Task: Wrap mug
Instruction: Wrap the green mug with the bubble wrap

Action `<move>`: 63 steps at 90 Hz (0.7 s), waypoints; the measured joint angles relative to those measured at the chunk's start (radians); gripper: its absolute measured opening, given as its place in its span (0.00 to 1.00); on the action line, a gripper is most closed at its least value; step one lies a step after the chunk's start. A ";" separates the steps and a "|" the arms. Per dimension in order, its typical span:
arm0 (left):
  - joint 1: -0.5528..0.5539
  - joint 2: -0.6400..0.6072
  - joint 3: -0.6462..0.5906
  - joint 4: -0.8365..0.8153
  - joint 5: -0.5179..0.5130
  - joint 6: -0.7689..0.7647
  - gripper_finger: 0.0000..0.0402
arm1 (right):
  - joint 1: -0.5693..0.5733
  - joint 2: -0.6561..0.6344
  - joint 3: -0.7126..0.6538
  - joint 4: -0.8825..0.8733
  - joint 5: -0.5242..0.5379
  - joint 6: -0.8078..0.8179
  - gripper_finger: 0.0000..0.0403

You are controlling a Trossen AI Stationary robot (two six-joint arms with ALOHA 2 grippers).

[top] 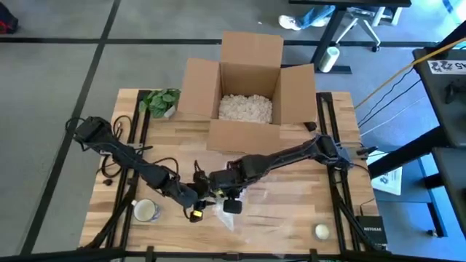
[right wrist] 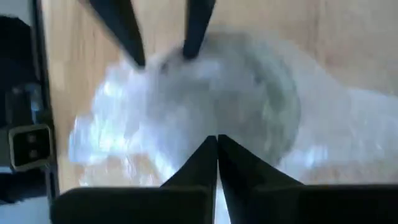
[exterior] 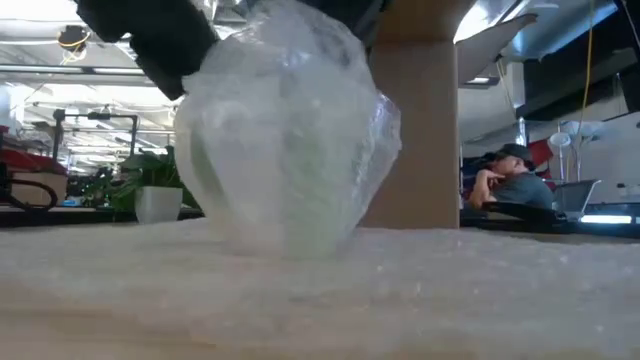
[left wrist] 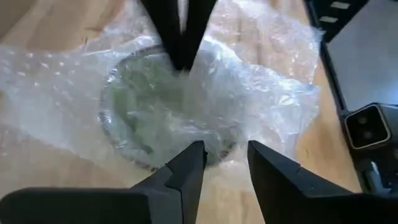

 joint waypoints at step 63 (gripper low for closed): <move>-0.043 -0.157 -0.005 -0.001 -0.047 0.106 0.28 | 0.023 -0.003 0.062 -0.255 0.411 0.098 0.00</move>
